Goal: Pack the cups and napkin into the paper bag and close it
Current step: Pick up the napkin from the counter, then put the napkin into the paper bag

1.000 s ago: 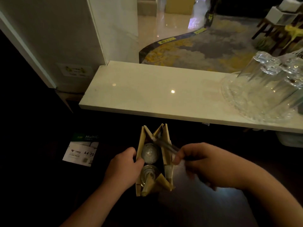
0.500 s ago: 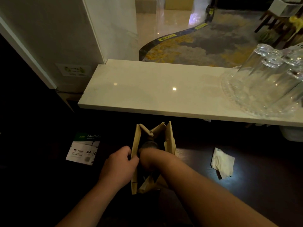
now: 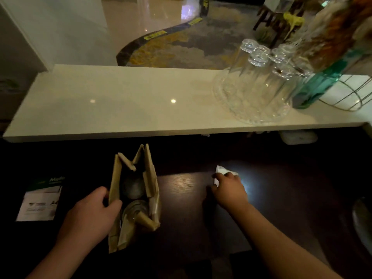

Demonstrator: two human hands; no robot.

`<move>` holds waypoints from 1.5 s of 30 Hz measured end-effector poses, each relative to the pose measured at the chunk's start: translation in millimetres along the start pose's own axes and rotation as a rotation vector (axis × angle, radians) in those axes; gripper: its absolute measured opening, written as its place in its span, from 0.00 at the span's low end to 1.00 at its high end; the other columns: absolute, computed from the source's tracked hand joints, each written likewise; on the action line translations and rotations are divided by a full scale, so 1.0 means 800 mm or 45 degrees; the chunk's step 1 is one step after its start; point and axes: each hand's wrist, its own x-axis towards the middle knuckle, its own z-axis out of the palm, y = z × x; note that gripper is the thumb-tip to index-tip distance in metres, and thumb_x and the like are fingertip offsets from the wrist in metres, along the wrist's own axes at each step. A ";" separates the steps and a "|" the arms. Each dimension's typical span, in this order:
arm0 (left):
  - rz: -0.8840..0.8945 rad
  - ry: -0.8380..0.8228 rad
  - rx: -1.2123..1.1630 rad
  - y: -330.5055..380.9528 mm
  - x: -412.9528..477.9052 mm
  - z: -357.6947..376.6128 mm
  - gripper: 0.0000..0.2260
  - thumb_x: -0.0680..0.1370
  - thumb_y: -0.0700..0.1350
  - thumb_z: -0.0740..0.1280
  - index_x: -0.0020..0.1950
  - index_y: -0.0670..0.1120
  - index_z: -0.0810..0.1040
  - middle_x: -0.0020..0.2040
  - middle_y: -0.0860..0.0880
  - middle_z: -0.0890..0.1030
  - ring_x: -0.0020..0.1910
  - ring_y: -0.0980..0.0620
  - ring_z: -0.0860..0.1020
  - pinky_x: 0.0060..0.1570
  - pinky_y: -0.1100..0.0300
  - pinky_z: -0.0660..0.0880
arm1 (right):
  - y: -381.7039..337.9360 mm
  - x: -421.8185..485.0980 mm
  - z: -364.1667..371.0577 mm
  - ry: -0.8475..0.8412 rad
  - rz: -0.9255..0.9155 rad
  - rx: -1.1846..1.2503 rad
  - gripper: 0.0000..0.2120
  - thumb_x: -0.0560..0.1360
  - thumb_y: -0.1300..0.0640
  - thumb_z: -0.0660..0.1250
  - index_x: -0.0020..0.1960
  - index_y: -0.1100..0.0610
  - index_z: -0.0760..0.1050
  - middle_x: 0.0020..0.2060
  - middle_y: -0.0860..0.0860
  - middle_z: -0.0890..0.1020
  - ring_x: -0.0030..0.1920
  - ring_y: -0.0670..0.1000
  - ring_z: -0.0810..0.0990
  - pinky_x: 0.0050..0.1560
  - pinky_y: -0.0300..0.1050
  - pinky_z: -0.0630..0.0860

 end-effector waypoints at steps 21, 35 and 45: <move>0.011 -0.002 -0.185 -0.024 0.008 -0.002 0.10 0.79 0.56 0.69 0.41 0.52 0.79 0.36 0.50 0.82 0.35 0.50 0.81 0.32 0.55 0.74 | -0.168 -0.111 -0.130 0.219 -1.160 0.227 0.22 0.76 0.47 0.63 0.67 0.52 0.78 0.66 0.47 0.79 0.68 0.48 0.73 0.68 0.39 0.65; 0.076 0.038 -0.178 -0.024 -0.002 -0.003 0.12 0.81 0.55 0.67 0.41 0.52 0.75 0.36 0.50 0.79 0.32 0.51 0.77 0.31 0.55 0.70 | -0.297 -0.099 -0.054 -0.628 -1.130 -0.999 0.22 0.79 0.54 0.66 0.71 0.59 0.70 0.68 0.59 0.74 0.67 0.61 0.72 0.66 0.58 0.69; 0.065 -0.259 0.034 -0.029 -0.013 -0.008 0.07 0.75 0.55 0.71 0.44 0.53 0.82 0.41 0.54 0.84 0.40 0.54 0.82 0.43 0.54 0.82 | -0.288 -0.043 -0.096 0.011 -1.091 -0.412 0.27 0.73 0.46 0.70 0.69 0.53 0.69 0.58 0.53 0.78 0.59 0.57 0.76 0.56 0.54 0.75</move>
